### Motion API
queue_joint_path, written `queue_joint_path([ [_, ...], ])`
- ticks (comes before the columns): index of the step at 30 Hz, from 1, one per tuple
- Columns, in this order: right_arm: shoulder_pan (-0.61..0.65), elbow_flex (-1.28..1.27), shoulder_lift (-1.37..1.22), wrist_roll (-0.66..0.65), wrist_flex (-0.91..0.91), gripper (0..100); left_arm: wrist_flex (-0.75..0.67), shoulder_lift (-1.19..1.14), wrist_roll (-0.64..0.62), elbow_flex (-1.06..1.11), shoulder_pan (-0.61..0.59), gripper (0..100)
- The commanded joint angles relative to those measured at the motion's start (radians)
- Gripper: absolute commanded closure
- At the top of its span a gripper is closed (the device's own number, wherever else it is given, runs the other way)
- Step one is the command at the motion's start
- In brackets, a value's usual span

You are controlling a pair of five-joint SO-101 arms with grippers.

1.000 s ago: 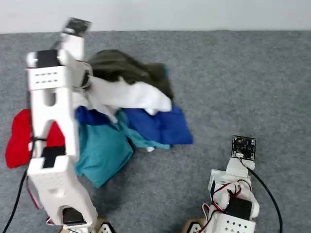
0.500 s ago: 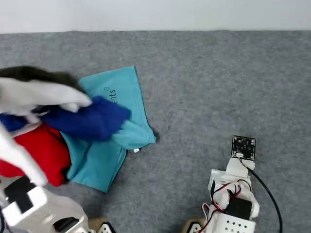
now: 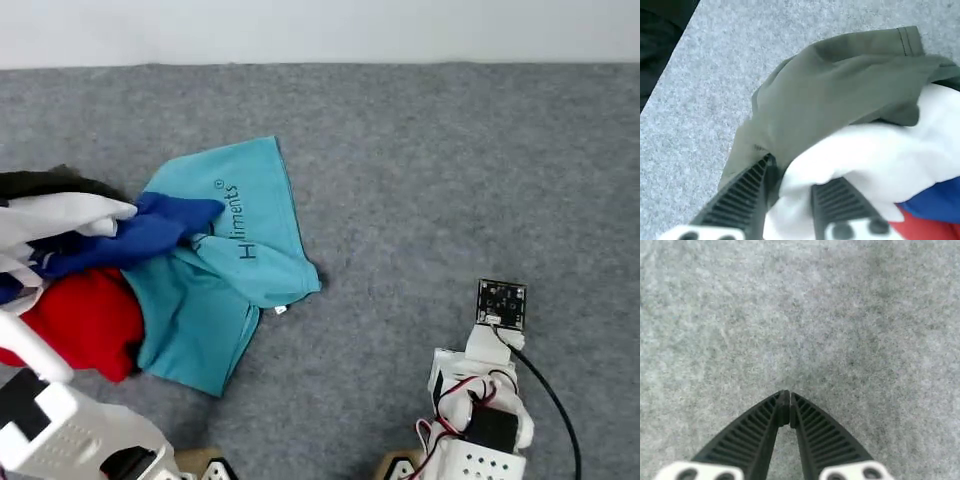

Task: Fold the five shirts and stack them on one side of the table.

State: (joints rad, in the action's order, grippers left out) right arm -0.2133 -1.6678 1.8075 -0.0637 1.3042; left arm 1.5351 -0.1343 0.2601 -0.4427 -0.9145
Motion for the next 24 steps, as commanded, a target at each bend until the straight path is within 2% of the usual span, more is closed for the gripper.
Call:
queue_joint_path([
  [1,-0.01,-0.014,0.005,-0.009,0.005,98.7,0.051,0.029,0.006,-0.045,-0.005,76],
  [4,-0.01,-0.014,0.005,-0.009,0.005,98.7,0.117,0.058,0.005,-0.094,-0.005,66],
  [11,-0.01,-0.014,0.005,-0.009,0.005,98.7,0.212,0.164,0.003,-0.213,0.031,66],
  [15,-0.01,-0.014,0.005,-0.009,0.005,98.7,0.219,0.247,0.005,-0.168,0.123,68],
  [18,-0.01,-0.014,0.005,-0.009,0.005,98.7,0.219,0.331,0.009,-0.056,0.265,72],
  [24,-0.01,-0.014,0.005,-0.009,0.005,98.7,0.204,0.394,0.006,0.314,0.669,76],
])
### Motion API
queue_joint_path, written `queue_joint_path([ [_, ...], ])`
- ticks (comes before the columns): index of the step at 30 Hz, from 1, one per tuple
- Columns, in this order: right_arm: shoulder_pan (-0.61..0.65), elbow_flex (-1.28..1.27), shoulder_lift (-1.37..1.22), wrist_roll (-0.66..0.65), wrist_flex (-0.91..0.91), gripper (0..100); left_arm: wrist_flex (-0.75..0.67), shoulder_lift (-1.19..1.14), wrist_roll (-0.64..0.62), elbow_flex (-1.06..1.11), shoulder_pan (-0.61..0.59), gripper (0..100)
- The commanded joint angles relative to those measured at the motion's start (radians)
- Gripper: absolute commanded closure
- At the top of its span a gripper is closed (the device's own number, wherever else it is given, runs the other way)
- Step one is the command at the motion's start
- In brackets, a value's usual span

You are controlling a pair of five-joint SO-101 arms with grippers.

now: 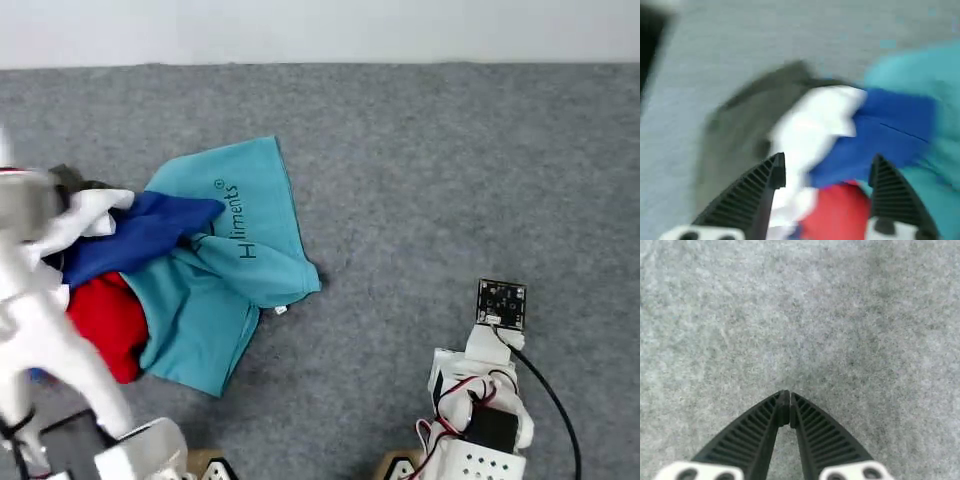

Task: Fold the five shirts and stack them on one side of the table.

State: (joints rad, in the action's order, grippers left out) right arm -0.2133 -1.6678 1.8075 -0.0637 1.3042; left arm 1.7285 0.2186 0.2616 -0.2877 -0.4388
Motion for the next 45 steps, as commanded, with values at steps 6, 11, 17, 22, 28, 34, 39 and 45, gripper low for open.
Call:
queue_joint_path([
  [6,-0.01,-0.014,0.005,-0.009,0.005,98.7,-0.33,-0.089,0.003,0.499,0.287,82],
  [11,-0.01,-0.014,0.005,-0.009,0.005,98.7,-0.47,-0.284,0.003,0.539,0.14,90],
  [17,-0.01,-0.014,0.005,-0.009,0.005,98.7,-0.585,-0.388,0.008,0.539,-0.094,91],
  [22,-0.01,-0.014,0.005,-0.009,0.005,98.7,-0.621,-0.391,0.008,0.539,-0.23,91],
  [28,-0.01,-0.014,0.005,-0.009,0.005,98.7,-0.614,-0.387,0.009,0.539,-0.342,91],
  [34,-0.01,-0.014,0.005,-0.009,0.005,98.7,-0.466,-0.27,0.008,0.524,-0.316,91],
  [39,-0.008,-0.014,0.005,-0.008,0.005,98.7,-0.265,-0.072,0.011,0.527,-0.192,90],
  [45,-0.008,-0.014,0.005,-0.008,0.005,98.7,-0.087,0.15,0.025,0.53,0.026,81],
])
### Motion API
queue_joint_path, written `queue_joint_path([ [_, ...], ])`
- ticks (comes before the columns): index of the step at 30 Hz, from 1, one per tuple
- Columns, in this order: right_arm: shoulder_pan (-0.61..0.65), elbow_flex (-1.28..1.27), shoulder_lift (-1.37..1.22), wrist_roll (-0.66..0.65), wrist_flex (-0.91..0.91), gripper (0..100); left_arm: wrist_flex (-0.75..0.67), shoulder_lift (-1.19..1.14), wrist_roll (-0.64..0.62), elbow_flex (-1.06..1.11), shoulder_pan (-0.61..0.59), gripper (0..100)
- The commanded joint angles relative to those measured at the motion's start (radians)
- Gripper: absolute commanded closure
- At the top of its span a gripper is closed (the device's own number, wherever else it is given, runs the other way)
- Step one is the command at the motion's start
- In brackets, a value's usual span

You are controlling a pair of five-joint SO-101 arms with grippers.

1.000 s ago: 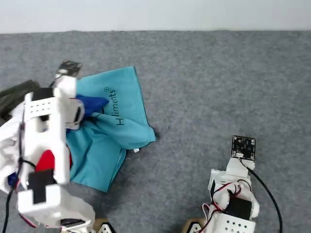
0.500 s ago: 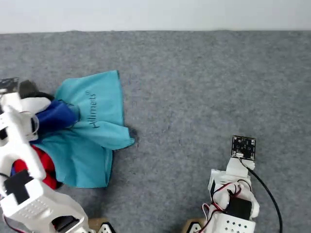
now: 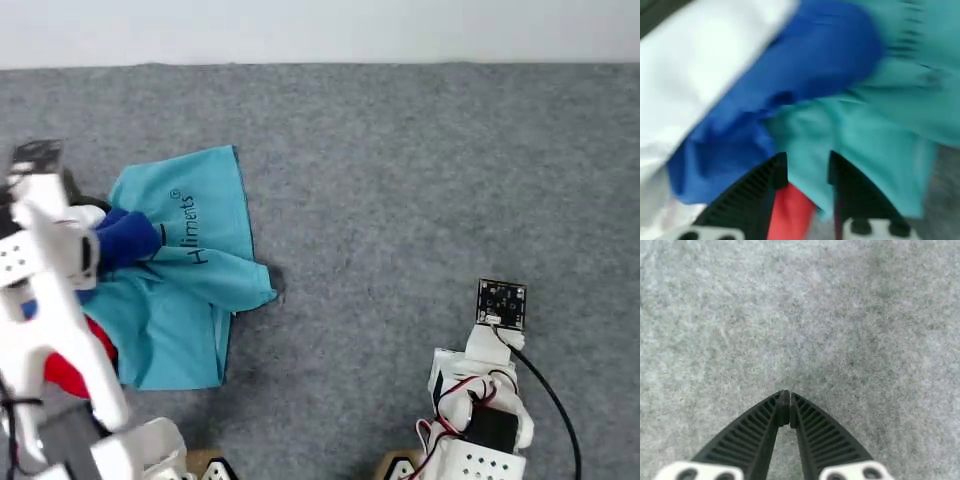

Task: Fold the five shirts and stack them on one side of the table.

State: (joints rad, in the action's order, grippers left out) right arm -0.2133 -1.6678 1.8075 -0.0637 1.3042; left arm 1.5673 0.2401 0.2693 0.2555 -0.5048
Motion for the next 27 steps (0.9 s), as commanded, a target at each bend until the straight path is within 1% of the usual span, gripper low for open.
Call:
queue_joint_path([
  [1,-0.008,-0.014,0.005,-0.008,0.005,98.7,0.101,0.155,0.018,-0.013,0.124,80],
  [4,-0.008,-0.014,0.005,-0.008,0.005,98.7,0.187,0.192,0.02,-0.001,0.227,78],
  [8,-0.007,-0.014,0.005,-0.008,0.005,98.7,0.187,0.192,0.023,0.162,0.35,78],
  [11,-0.007,-0.014,0.005,-0.008,0.005,98.7,0.183,0.17,0.04,0.297,0.47,78],
  [14,-0.008,-0.014,0.005,-0.008,0.005,98.7,0.15,0.138,0.043,0.36,0.551,78],
  [17,-0.008,-0.014,0.005,-0.008,0.005,98.7,0.094,0.101,0.043,0.358,0.555,77],
  [21,-0.008,-0.014,0.005,-0.008,0.005,98.7,-0.002,0.005,0.051,0.42,0.548,77],
  [27,-0.008,-0.014,0.005,-0.008,0.005,98.7,-0.086,-0.147,0.048,0.438,0.546,77],
])
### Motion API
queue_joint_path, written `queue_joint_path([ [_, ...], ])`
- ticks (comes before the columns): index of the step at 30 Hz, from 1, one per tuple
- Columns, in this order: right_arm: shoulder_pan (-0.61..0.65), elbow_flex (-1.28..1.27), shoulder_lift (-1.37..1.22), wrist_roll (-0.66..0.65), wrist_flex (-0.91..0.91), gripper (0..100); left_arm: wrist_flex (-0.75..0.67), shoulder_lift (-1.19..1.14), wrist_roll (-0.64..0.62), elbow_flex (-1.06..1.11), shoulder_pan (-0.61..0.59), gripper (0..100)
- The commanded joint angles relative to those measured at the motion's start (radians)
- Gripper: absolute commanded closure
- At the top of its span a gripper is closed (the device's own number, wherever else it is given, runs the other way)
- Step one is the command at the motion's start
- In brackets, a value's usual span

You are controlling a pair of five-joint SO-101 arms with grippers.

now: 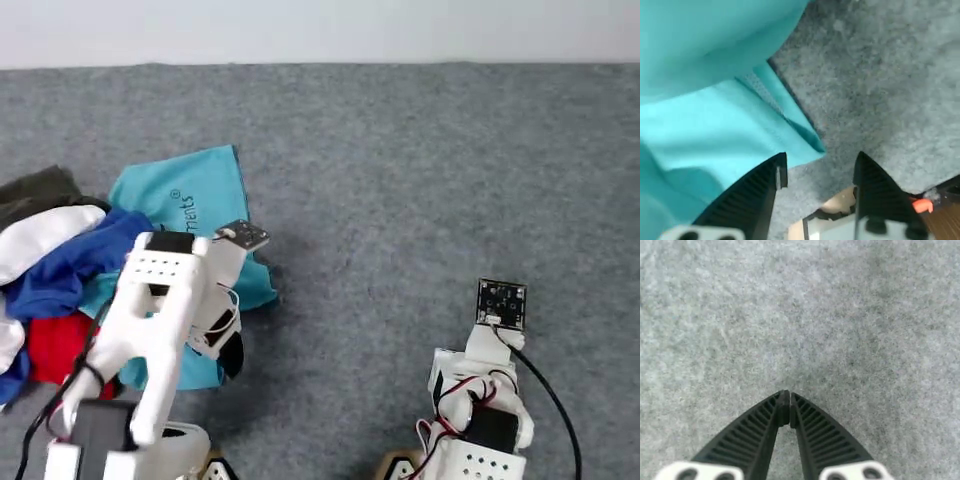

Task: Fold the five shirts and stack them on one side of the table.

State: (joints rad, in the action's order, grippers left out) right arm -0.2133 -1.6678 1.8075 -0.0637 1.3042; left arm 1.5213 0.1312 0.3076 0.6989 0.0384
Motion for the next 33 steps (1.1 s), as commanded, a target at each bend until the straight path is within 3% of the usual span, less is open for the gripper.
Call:
queue_joint_path([
  [1,-0.008,-0.014,0.005,-0.008,0.005,98.7,-0.057,-0.057,0.006,-0.002,0.003,77],
  [11,-0.008,-0.014,0.005,-0.008,0.005,98.7,-0.207,-0.255,0.006,-0.001,-0.14,79],
  [17,-0.008,-0.015,0.005,-0.008,0.005,98.7,-0.256,-0.394,0.014,-0.008,-0.106,97],
  [20,-0.008,-0.015,0.005,-0.008,0.005,98.7,-0.232,-0.417,0.014,-0.038,-0.068,99],
  [33,-0.007,-0.015,0.005,-0.008,0.005,98.9,-0.049,-0.092,0.011,-0.357,-0.046,99],
])
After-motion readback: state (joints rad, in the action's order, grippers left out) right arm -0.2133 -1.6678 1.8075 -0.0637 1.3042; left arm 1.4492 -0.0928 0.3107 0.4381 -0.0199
